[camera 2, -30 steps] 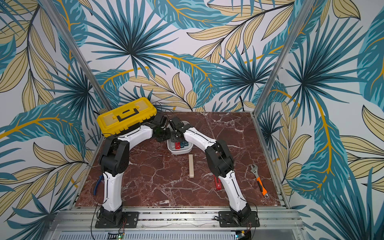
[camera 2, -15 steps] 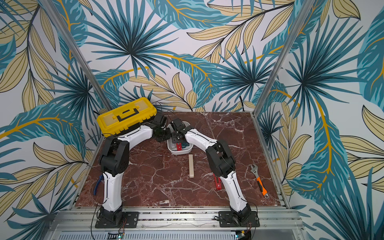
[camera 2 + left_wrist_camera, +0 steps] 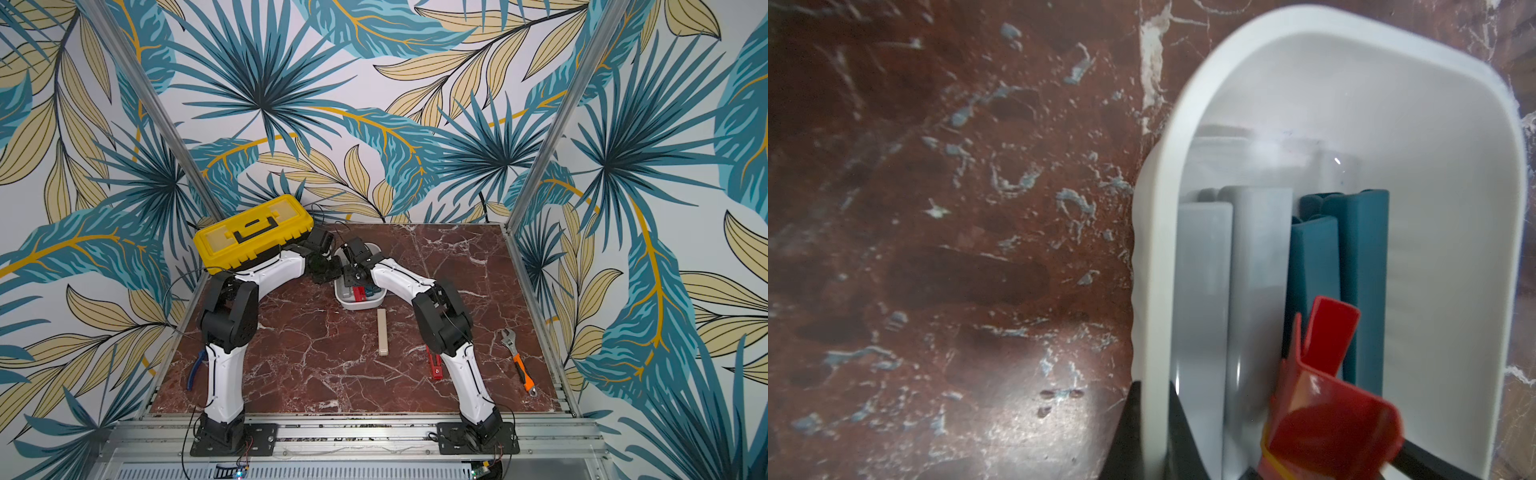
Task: Put the pruning pliers into the storage box
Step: Place the pruning pliers in the storage box.
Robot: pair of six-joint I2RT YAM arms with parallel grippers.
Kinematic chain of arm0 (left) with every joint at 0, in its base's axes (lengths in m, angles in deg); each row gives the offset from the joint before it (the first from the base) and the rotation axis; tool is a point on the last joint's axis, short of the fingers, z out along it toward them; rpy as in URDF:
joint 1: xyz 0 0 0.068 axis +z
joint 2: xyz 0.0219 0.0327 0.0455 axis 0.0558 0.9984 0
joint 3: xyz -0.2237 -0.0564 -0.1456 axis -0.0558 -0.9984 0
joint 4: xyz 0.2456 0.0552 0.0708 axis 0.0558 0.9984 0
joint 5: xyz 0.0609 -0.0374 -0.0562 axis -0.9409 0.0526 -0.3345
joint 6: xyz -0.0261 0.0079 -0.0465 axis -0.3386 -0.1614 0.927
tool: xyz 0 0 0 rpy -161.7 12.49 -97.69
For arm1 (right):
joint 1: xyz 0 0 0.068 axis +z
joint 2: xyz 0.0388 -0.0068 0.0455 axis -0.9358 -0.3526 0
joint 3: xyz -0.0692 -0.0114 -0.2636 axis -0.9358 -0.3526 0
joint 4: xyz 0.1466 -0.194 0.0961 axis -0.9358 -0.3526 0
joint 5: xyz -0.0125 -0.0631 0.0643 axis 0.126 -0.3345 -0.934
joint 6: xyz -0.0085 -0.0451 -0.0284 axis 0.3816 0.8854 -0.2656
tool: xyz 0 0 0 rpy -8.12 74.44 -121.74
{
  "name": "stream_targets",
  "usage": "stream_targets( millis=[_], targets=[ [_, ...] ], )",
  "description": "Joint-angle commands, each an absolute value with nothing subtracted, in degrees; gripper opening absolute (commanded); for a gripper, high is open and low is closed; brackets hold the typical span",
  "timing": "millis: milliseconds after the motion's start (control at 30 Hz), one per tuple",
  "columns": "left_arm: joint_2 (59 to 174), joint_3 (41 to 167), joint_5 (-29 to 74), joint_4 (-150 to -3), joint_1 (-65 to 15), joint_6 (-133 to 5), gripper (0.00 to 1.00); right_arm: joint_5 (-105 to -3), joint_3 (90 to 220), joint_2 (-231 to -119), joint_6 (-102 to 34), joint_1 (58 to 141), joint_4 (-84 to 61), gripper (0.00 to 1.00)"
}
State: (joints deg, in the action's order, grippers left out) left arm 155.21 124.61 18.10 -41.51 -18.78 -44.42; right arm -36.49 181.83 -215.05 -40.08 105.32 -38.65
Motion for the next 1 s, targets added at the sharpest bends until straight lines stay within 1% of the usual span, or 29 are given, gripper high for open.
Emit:
stream_targets(
  millis=[0,267,667,800,967],
  targets=[
    [152.74,127.75,22.88,-46.06,-21.47,-43.50,0.00,-40.57,180.43,-211.72,-37.66,107.87,-35.60,0.55],
    [152.76,127.73,22.78,-46.08,-21.50,-43.51,0.00,-39.08,179.40,-208.69,-36.61,107.86,-35.69,0.56],
    [152.43,127.84,22.46,-45.75,-21.33,-43.90,0.00,-38.68,178.85,-206.96,-36.50,107.84,-35.98,0.57],
    [152.34,128.10,22.61,-45.58,-21.33,-43.88,0.00,-35.33,177.07,-204.30,-35.44,107.75,-37.78,0.57],
    [152.13,127.97,22.48,-45.32,-21.35,-43.83,0.00,-34.11,172.27,-199.11,-35.40,107.31,-38.41,0.57]
  ],
)
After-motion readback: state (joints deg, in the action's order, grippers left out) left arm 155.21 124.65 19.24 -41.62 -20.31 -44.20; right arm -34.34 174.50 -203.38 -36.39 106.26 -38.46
